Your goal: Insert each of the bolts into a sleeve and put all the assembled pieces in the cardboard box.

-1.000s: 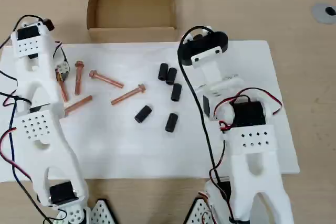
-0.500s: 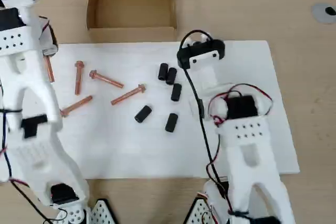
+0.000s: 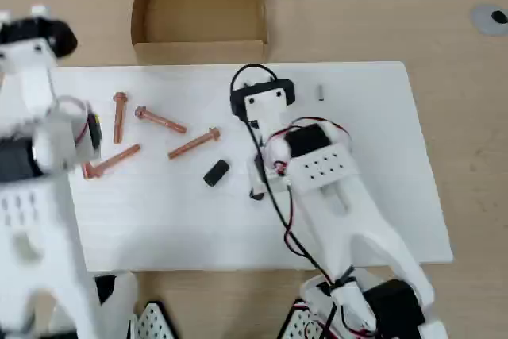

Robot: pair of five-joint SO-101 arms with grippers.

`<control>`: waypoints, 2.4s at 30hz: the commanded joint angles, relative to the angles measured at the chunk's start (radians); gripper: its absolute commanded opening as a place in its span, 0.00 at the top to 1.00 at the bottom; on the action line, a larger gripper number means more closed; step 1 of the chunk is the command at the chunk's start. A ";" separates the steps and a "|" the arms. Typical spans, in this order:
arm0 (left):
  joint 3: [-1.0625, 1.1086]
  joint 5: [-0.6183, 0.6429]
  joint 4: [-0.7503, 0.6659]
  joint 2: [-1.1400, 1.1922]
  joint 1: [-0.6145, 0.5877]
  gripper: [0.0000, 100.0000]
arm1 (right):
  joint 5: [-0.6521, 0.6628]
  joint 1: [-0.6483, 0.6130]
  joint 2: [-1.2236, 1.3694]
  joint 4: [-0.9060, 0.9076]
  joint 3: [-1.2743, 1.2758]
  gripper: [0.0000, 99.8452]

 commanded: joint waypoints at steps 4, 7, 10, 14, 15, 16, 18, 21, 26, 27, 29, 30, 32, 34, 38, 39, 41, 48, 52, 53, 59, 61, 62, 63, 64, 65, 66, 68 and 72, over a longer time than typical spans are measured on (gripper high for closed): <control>0.259 0.000 -0.135 -0.412 0.012 0.99 | -0.092 -0.033 0.127 0.006 -0.111 0.99; 0.333 0.000 -0.146 -0.530 0.012 0.99 | -0.097 -0.033 0.188 0.002 -0.127 0.99; 0.374 0.002 -0.146 -0.621 0.011 0.99 | -0.149 -0.033 0.239 0.000 -0.137 0.96; 0.397 0.002 -0.146 -0.723 0.011 0.99 | -0.173 -0.031 0.286 0.000 -0.166 0.93; 0.397 0.002 -0.146 -0.746 0.011 0.99 | -0.175 -0.031 0.294 0.000 -0.176 0.92; 0.397 0.002 -0.146 -0.768 0.011 0.99 | -0.175 -0.031 0.303 0.000 -0.185 0.92; 0.397 0.002 -0.146 -0.802 0.011 0.99 | -0.175 -0.031 0.321 0.000 -0.205 0.92; 0.400 0.002 -0.141 -0.835 0.011 0.99 | -0.175 -0.033 0.346 0.000 -0.229 0.92; 0.468 0.002 -0.146 -0.872 0.011 0.99 | -0.175 -0.035 0.378 -0.002 -0.239 0.92; 0.476 0.002 -0.146 -0.878 0.011 0.99 | -0.175 -0.035 0.389 -0.008 -0.236 0.92; 0.485 0.002 -0.144 -0.891 0.011 0.99 | -0.175 -0.035 0.421 -0.023 -0.226 0.92; 0.485 0.002 -0.143 -0.897 0.011 0.99 | -0.175 -0.035 0.440 -0.025 -0.225 0.92; 0.485 0.002 -0.143 -0.906 0.011 0.99 | -0.175 -0.035 0.476 -0.031 -0.228 0.92; 0.485 0.002 -0.140 -0.909 0.011 0.99 | -0.176 -0.035 0.503 -0.029 -0.231 0.92; 0.485 0.002 -0.140 -0.909 0.011 0.99 | -0.176 -0.036 0.527 -0.026 -0.242 0.92; 0.485 0.002 -0.140 -0.909 0.011 0.99 | -0.176 -0.036 0.527 -0.026 -0.242 0.92; 0.485 0.002 -0.140 -0.909 0.011 0.99 | -0.176 -0.041 0.527 -0.025 -0.242 0.92; 0.496 0.002 -0.140 -0.908 0.011 0.99 | -0.176 -0.142 0.535 -0.023 -0.236 0.92; 0.525 -0.002 -0.140 -0.909 0.011 0.99 | -0.176 -0.166 0.535 -0.023 -0.234 0.92; 0.526 -0.003 -0.140 -0.909 0.011 0.99 | -0.176 -0.165 0.535 -0.021 -0.234 0.92; 0.525 -0.003 -0.146 -0.909 0.011 0.99 | -0.176 -0.165 0.535 0.035 -0.234 0.76; 0.525 -0.003 -0.146 -0.909 0.011 0.99 | -0.176 -0.165 0.535 0.043 -0.234 0.70; 0.525 -0.003 -0.146 -0.909 0.011 0.99 | -0.176 -0.165 0.536 0.043 -0.234 0.69; 0.525 -0.003 -0.146 -0.909 0.011 0.99 | -0.176 -0.165 0.536 0.041 -0.234 0.67; 0.525 -0.003 -0.146 -0.909 0.011 0.99 | -0.175 -0.165 0.536 0.041 -0.234 0.66; 0.525 -0.003 -0.146 -0.909 0.011 0.99 | -0.172 -0.165 0.536 0.038 -0.234 0.66; 0.525 -0.003 -0.146 -0.909 0.011 0.99 | -0.172 -0.165 0.536 0.037 -0.234 0.66; 0.526 -0.003 -0.146 -0.909 0.011 0.99 | -0.172 -0.165 0.536 0.034 -0.240 0.66; 0.526 -0.003 -0.146 -0.909 0.011 0.99 | -0.167 -0.165 0.535 0.009 -0.240 0.66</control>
